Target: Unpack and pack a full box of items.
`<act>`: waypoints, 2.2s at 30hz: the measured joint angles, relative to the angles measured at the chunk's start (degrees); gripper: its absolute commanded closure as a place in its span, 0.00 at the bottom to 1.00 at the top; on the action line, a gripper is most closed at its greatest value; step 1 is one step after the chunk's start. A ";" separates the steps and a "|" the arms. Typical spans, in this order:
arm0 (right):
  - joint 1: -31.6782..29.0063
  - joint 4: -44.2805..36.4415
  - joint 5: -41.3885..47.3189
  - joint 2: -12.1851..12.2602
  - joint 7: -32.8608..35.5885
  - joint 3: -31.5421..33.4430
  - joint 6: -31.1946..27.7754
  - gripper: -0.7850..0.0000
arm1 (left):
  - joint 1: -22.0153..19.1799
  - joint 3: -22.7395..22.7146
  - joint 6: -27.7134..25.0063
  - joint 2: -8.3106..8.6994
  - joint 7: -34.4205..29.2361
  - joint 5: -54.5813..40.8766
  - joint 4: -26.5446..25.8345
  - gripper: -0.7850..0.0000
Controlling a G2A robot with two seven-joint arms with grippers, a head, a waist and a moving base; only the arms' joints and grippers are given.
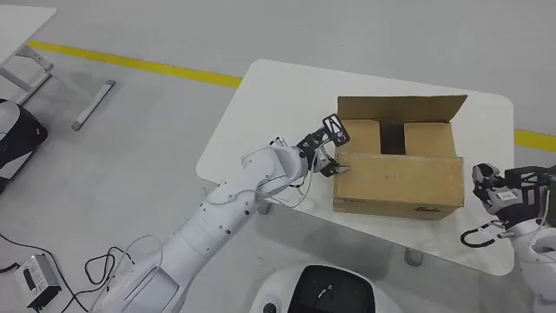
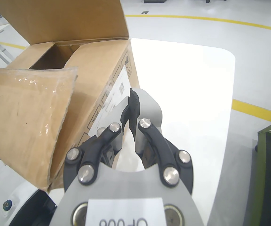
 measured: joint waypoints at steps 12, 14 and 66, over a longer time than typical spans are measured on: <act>-2.28 -2.73 -0.79 0.08 0.49 -1.09 -4.45 1.00 | 0.07 -1.41 1.88 -0.03 -1.00 0.96 0.02 0.00; -3.20 -3.77 -0.46 0.15 0.68 -0.82 -4.78 1.00 | 0.18 -1.68 1.97 -0.02 -1.20 0.90 -0.05 0.00; 32.31 12.66 13.79 -5.11 22.37 -19.23 0.25 1.00 | 4.25 -6.64 1.60 0.64 -6.97 -1.10 -4.12 0.00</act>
